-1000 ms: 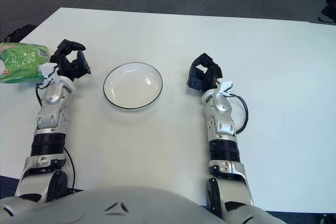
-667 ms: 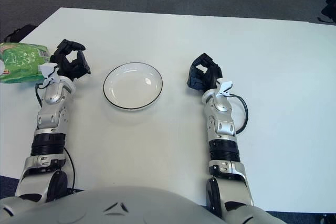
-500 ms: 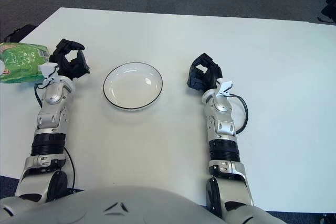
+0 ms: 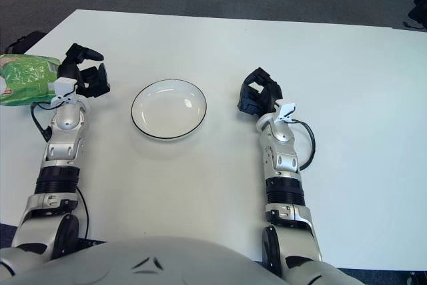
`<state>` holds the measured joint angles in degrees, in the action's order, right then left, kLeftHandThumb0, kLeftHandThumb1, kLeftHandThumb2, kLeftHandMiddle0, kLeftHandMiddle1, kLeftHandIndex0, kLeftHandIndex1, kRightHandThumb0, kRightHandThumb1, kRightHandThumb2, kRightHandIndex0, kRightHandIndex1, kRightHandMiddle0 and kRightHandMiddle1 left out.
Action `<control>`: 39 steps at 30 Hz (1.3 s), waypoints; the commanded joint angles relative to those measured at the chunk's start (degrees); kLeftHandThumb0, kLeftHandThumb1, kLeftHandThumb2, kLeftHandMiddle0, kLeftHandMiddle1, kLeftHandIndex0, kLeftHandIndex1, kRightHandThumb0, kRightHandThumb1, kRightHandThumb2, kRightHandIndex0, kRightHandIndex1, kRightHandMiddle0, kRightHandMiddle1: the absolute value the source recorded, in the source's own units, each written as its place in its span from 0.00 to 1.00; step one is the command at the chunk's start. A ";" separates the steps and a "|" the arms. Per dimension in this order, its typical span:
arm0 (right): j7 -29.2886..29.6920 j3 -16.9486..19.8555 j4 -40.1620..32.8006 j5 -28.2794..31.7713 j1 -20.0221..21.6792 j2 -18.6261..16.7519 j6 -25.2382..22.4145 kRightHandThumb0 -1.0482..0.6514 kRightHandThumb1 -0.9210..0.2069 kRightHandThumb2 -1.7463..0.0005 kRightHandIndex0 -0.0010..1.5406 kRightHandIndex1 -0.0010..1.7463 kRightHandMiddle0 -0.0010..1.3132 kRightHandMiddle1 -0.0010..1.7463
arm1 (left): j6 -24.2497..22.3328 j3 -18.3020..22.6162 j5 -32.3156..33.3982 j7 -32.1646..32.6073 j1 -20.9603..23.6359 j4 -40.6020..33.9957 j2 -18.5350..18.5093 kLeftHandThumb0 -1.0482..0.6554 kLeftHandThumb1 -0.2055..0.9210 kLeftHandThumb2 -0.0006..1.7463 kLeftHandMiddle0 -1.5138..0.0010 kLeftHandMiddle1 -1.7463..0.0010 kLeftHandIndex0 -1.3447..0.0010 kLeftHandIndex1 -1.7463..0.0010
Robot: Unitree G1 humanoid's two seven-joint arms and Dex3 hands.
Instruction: Put the snack into the plate.
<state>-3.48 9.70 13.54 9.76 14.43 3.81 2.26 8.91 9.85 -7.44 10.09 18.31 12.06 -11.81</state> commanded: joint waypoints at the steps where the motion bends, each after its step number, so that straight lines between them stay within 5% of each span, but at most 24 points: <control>1: -0.29 0.39 2.93 0.29 -4.66 -0.86 0.35 0.33 0.55 0.24 0.63 1.00 0.47 1.00 | 2.47 -0.48 -1.55 -1.01 1.55 0.52 -2.89 0.36 0.60 0.64 0.21 0.00 0.63 0.00; 10: -0.81 0.62 3.87 0.32 -4.24 -0.48 0.25 0.33 0.55 0.24 0.62 1.00 0.47 1.00 | 4.37 -2.05 -9.77 -0.98 0.92 -4.39 -9.65 0.37 0.66 0.60 0.25 0.00 0.67 0.00; 25: -1.32 0.75 4.70 0.31 -3.87 0.01 0.12 0.33 0.54 0.25 0.62 1.00 0.47 1.00 | 2.55 -3.55 -25.81 -0.48 0.60 -8.43 -20.80 0.38 0.74 0.52 0.50 0.01 0.72 0.00; 28: -1.31 0.80 4.68 0.38 -3.76 -0.02 -0.03 0.33 0.54 0.25 0.62 1.00 0.47 1.00 | 3.27 -3.49 -28.84 -0.26 0.69 -8.68 -23.94 0.54 0.62 0.64 0.59 0.00 0.77 0.00; 39: -1.25 0.82 4.94 0.28 -3.56 -0.02 -0.03 0.33 0.54 0.25 0.62 1.00 0.47 1.00 | 10.06 -2.55 -33.40 0.94 0.33 -5.16 -36.32 0.61 0.73 0.53 0.70 0.04 0.86 0.02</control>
<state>-4.80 10.11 15.41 9.76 14.86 4.57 2.56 17.52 7.16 -39.20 9.92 18.50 5.81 -45.64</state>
